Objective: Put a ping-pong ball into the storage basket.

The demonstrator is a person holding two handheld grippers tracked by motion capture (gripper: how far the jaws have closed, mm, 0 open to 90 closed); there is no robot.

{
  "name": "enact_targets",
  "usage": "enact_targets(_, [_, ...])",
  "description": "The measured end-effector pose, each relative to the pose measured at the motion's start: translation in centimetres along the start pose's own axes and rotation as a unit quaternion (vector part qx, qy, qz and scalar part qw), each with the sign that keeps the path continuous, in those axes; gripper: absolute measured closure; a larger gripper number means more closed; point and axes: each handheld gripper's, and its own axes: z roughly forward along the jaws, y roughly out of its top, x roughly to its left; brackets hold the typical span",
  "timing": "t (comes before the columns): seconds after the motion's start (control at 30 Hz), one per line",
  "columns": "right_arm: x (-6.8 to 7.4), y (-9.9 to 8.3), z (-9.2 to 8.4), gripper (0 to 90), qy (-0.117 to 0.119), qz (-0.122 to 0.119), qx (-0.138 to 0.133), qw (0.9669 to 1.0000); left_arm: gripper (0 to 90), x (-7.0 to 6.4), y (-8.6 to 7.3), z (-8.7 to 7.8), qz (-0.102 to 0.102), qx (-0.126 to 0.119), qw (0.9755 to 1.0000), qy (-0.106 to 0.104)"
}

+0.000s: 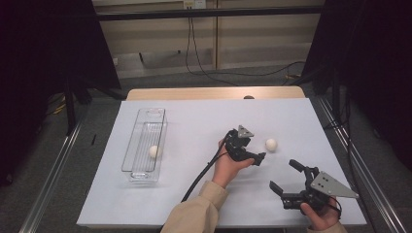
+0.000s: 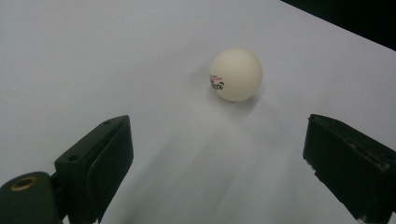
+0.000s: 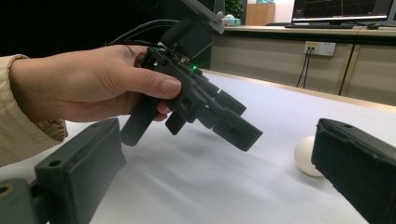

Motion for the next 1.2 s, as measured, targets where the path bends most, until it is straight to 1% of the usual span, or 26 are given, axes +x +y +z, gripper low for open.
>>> enact_targets(1.2, [0.0, 0.0, -0.1, 1.5, -0.002, 0.002, 0.001, 1.0, 8.6, -0.5, 0.5, 1.4, 0.007, 0.001, 1.0, 0.003])
